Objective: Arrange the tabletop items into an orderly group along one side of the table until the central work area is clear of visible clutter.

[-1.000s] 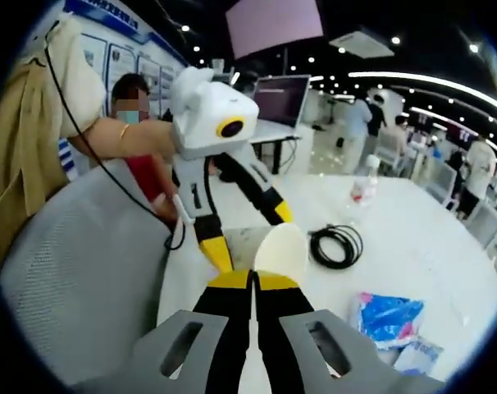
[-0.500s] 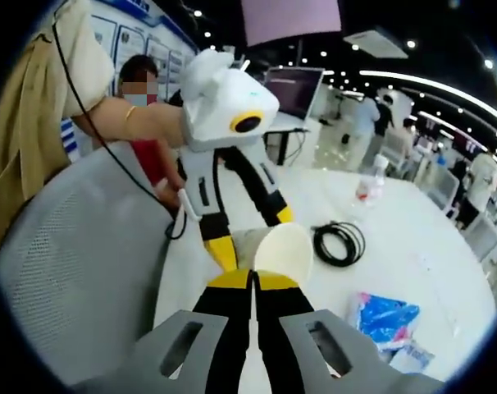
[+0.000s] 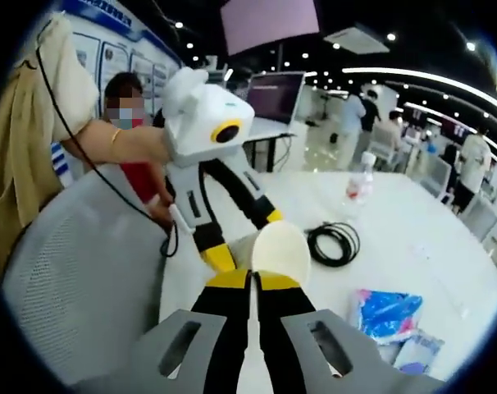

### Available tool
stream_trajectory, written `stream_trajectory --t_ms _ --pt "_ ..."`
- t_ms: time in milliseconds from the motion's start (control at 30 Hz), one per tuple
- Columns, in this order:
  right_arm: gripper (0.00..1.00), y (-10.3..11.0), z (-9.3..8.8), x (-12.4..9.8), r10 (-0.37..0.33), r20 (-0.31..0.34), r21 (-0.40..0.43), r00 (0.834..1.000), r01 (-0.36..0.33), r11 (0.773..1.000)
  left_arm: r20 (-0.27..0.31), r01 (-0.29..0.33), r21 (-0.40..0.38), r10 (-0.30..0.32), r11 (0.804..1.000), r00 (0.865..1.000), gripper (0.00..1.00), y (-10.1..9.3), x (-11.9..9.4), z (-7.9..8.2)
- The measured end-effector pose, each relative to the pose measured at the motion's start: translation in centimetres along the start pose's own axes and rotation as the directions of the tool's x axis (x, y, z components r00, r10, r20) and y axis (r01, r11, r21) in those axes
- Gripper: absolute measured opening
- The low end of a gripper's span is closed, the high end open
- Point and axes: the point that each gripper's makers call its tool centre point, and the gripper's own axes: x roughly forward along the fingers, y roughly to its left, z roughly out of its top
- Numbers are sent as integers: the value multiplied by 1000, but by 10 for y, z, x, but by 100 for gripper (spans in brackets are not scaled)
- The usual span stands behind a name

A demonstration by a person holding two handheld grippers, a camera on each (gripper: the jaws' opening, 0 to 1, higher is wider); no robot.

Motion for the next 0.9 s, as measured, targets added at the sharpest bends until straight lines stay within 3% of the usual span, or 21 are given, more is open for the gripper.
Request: stream_trajectory --t_ms 100,300,500,733,900 --pt "6 -6 4 -1 -26 22 35 999 25 999 35 1 -26 0 1000 999 38 0 -2 5" --pt "38 -12 9 -2 -66 48 97 997 61 993 71 -4 -54 8 999 997 38 2 -2 10" --pt "57 -22 11 -5 -118 74 159 990 105 982 99 -20 -83 29 996 995 38 6 -4 12" --pt "73 -36 15 -12 -186 112 241 976 155 958 129 -62 -102 75 993 989 38 15 -7 17" --pt "84 -42 12 -17 -226 108 247 968 194 949 169 -100 -112 118 989 979 38 24 -12 24"
